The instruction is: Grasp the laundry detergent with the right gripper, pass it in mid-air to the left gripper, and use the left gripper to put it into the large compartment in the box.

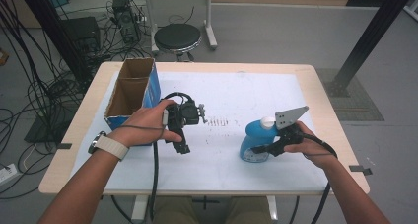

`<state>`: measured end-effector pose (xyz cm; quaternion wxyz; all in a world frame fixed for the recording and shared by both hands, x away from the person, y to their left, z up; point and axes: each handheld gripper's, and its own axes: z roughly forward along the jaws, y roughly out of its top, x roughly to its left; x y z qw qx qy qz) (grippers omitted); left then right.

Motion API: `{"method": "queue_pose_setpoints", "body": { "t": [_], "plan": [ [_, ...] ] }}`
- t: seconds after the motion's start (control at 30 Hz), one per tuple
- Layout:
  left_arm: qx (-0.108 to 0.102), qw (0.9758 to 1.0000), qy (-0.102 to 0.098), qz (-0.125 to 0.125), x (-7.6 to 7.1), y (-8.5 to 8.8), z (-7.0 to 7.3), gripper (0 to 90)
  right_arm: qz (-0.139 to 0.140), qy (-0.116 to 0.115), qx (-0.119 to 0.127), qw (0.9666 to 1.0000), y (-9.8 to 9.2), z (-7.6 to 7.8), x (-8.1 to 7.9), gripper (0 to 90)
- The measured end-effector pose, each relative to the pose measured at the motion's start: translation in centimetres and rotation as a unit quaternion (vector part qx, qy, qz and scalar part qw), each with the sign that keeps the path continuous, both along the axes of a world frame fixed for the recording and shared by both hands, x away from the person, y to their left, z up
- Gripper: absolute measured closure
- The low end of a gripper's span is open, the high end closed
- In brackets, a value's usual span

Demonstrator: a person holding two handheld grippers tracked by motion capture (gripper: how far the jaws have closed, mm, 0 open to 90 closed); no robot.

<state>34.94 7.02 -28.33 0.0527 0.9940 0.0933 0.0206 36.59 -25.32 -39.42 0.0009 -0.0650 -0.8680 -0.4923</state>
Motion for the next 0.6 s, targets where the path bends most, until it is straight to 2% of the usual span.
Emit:
{"method": "queue_pose_setpoints", "body": {
  "t": [0.6],
  "plan": [
    [-0.003,1.0000,-0.002,0.002,-0.05,0.07,0.02,11.5,0.001,0.001,-0.001,1.0000,0.02,-0.01,0.03,41.0]
  ]
}}
